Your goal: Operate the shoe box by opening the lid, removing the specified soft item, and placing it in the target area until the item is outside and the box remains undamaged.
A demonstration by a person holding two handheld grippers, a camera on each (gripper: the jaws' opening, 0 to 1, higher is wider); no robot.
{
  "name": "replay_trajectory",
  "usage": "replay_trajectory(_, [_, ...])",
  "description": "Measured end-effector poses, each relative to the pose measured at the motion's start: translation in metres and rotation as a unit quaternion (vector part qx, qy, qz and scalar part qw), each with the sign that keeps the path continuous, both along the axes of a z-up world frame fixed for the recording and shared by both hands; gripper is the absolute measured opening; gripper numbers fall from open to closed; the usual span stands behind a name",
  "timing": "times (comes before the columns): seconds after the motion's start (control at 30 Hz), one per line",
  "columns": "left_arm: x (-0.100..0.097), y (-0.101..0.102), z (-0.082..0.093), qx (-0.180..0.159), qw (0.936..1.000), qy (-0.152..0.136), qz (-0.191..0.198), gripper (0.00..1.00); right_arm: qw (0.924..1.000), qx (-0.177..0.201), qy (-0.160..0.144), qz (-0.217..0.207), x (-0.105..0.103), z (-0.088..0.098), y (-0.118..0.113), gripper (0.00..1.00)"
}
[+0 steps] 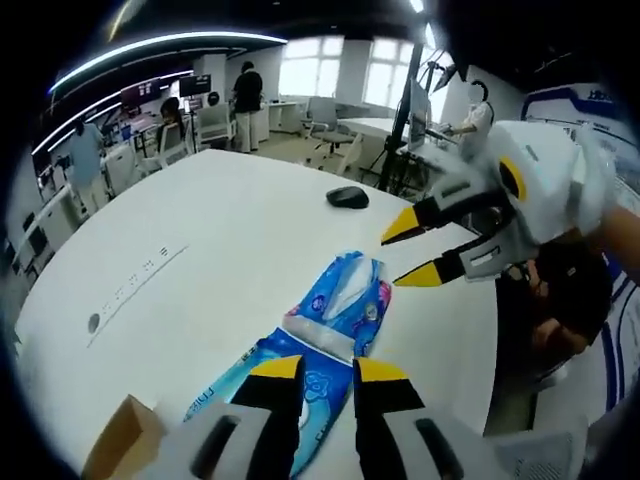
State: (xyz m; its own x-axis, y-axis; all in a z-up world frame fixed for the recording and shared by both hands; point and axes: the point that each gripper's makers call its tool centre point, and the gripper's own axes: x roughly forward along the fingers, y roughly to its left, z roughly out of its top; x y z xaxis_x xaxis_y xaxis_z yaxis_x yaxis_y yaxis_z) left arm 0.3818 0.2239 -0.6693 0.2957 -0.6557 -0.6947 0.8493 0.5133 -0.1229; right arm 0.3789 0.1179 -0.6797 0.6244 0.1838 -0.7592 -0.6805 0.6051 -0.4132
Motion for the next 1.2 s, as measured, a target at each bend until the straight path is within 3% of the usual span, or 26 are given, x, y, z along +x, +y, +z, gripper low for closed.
replay_trajectory(0.37, [-0.017, 0.035, 0.027, -0.023, 0.9995, -0.02, 0.003, 0.26, 1.0, 0.006, 0.002, 0.0, -0.021, 0.017, 0.014, 0.29])
replay_trajectory(0.73, [-0.037, 0.083, 0.05, -0.03, 0.9975, -0.06, 0.021, 0.33, 0.9991, 0.035, 0.009, 0.022, -0.041, 0.035, 0.051, 0.38])
replay_trajectory(1.0, [-0.05, 0.125, 0.065, -0.037, 0.9946, -0.082, 0.053, 0.37, 0.9973, 0.053, 0.017, 0.049, -0.054, 0.049, 0.081, 0.44])
replay_trajectory(1.2, [-0.055, 0.156, 0.064, -0.036, 0.9922, -0.084, 0.084, 0.39, 0.9952, 0.065, 0.028, 0.069, -0.062, 0.055, 0.102, 0.45])
